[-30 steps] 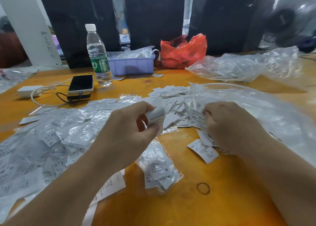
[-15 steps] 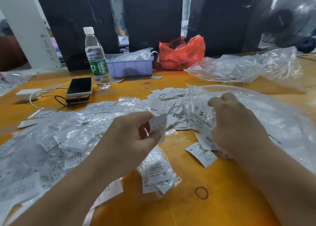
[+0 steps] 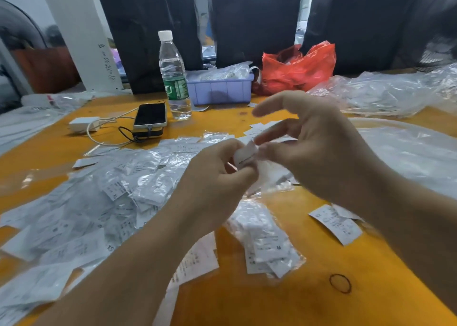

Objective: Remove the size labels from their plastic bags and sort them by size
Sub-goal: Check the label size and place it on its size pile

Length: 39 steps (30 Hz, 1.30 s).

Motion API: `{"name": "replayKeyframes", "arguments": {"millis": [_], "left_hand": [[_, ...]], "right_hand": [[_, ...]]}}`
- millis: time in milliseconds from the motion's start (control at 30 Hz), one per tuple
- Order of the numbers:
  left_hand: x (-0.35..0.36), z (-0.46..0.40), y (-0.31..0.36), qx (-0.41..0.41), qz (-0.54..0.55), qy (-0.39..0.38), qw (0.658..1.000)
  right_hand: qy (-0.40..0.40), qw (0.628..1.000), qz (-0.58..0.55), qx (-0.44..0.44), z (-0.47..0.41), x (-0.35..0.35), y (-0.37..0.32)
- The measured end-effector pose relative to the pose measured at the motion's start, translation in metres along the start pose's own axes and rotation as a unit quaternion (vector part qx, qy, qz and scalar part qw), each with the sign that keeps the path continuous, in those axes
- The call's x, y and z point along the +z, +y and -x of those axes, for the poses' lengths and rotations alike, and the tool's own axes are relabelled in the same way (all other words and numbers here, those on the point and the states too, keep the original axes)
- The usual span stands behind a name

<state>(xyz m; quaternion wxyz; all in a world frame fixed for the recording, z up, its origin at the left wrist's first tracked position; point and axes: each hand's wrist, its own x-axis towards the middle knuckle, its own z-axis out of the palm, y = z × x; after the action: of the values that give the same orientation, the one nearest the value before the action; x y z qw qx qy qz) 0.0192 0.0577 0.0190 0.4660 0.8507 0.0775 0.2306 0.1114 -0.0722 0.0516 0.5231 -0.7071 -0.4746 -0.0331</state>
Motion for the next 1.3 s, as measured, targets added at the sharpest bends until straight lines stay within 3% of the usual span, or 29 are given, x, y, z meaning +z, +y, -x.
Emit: {"name": "replayKeyframes", "arguments": {"millis": [100, 233, 433, 800, 967, 1100, 1300], "left_hand": [[-0.006, -0.005, -0.002, -0.049, 0.099, -0.015, 0.994], [-0.008, -0.007, -0.003, -0.099, 0.236, -0.03, 0.966], [-0.006, -0.007, -0.005, -0.1, 0.224, 0.008, 0.969], [-0.011, -0.008, -0.012, -0.087, 0.178, 0.082, 0.977], [-0.01, -0.009, -0.013, -0.089, 0.186, 0.085, 0.975], [-0.008, -0.01, -0.013, -0.088, 0.175, 0.067, 0.978], [-0.008, -0.009, -0.013, -0.081, 0.169, 0.051, 0.981]], "right_hand": [[-0.021, 0.994, -0.099, 0.039, -0.014, 0.006, 0.006], [0.016, 0.977, -0.195, 0.086, -0.012, 0.012, 0.02], [0.011, 0.952, -0.27, 0.141, 0.001, 0.016, 0.032], [0.024, 0.967, -0.215, 0.135, 0.001, 0.02, 0.029], [0.042, 0.997, -0.039, 0.059, 0.001, 0.016, 0.031], [0.043, 0.998, 0.017, 0.037, -0.002, 0.01, 0.033], [0.031, 0.997, -0.011, 0.067, -0.004, 0.007, 0.036]]}}
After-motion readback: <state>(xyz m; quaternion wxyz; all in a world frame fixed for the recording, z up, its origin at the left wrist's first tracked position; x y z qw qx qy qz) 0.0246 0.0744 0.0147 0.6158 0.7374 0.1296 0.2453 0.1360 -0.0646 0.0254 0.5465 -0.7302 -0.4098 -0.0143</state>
